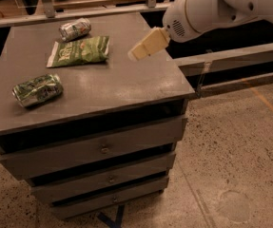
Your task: Pick green jalapeno chip bag
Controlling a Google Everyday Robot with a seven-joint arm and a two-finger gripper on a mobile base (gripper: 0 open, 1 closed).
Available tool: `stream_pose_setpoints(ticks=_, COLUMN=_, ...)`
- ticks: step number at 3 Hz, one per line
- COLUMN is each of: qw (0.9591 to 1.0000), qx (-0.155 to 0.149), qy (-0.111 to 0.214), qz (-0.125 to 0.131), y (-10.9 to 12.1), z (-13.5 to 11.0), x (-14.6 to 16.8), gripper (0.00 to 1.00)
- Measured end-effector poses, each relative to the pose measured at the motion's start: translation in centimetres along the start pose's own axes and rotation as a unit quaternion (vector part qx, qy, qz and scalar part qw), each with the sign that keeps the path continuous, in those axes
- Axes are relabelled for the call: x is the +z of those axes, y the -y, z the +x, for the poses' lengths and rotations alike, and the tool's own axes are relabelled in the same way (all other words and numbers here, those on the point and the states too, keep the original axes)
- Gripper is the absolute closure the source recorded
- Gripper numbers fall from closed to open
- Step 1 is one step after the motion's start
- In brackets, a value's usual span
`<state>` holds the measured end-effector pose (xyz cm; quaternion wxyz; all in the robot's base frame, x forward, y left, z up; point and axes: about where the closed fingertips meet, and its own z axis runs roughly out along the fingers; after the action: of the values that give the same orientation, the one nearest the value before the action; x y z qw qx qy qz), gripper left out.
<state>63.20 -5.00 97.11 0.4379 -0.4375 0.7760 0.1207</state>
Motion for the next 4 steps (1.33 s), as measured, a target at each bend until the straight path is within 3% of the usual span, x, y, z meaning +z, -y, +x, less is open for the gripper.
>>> stream_pose_setpoints(ticks=1, qw=0.9999, qx=0.003, qy=0.014, qz=-0.006, y=-0.3, z=-0.1, x=3.1, gripper=0.0)
stream_pose_setpoints(ticks=3, qw=0.9966, qx=-0.031, qy=0.037, qz=-0.066, y=-0.5, z=-0.6, x=11.7, gripper=0.0)
stream_pose_setpoints(ticks=4, qw=0.9948, qx=-0.035, qy=0.049, qz=-0.082, y=-0.3, z=-1.1, x=15.9, gripper=0.0)
